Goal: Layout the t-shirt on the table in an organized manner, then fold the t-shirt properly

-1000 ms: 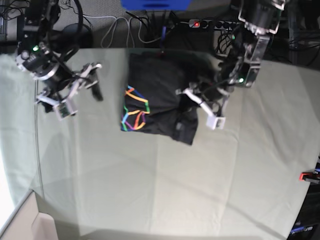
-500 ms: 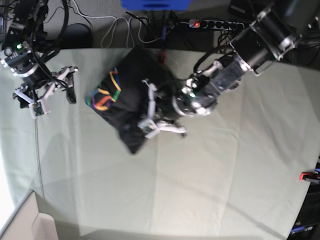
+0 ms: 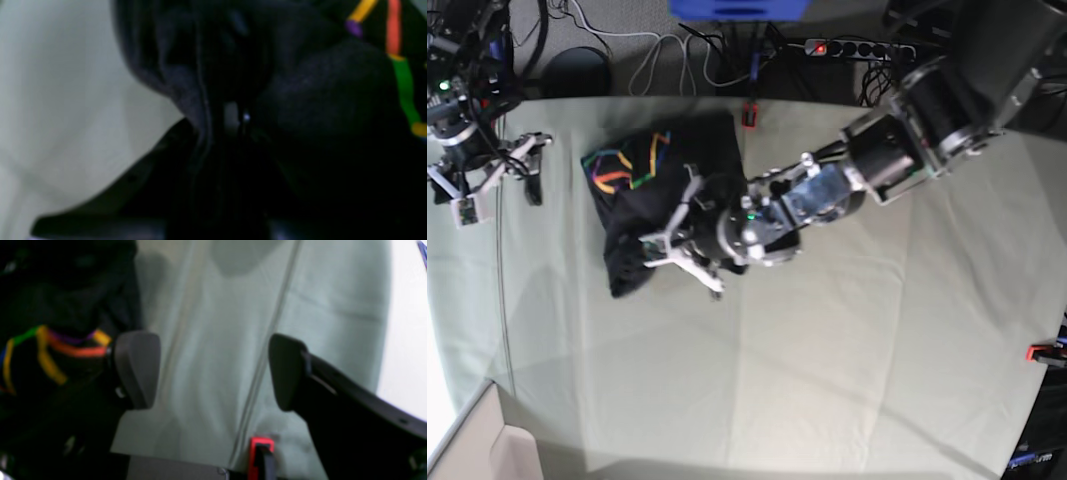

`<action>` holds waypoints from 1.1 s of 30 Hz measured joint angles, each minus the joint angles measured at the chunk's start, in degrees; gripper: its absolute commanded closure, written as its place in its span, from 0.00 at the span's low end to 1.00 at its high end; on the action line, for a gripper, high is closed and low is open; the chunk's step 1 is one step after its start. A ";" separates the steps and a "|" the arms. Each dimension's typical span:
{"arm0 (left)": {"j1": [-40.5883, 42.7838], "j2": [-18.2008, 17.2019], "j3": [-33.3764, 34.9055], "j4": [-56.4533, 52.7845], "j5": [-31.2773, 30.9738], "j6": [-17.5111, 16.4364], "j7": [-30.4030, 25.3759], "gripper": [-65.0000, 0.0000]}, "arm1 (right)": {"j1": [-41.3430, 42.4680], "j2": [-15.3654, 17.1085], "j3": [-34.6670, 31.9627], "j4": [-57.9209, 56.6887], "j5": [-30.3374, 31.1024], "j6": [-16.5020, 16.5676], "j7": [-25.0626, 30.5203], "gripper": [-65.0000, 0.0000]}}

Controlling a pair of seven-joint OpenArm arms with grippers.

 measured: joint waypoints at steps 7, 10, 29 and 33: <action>-3.41 4.98 0.39 -7.78 -0.37 -2.14 -0.22 1.00 | 0.02 -0.04 1.92 0.00 0.00 0.02 -0.04 0.20; -4.48 5.57 0.39 -9.29 -0.35 -2.19 0.02 0.97 | 0.00 -0.07 2.10 0.00 0.00 0.02 -0.07 0.20; -6.23 5.25 -9.38 -8.92 -1.18 -2.91 -0.44 0.26 | 0.17 -0.35 1.90 0.00 0.00 0.00 -0.07 0.20; -3.48 4.31 -26.69 -5.97 -0.74 -1.29 0.02 0.26 | 0.20 -0.20 2.05 -0.07 0.00 0.00 -0.04 0.20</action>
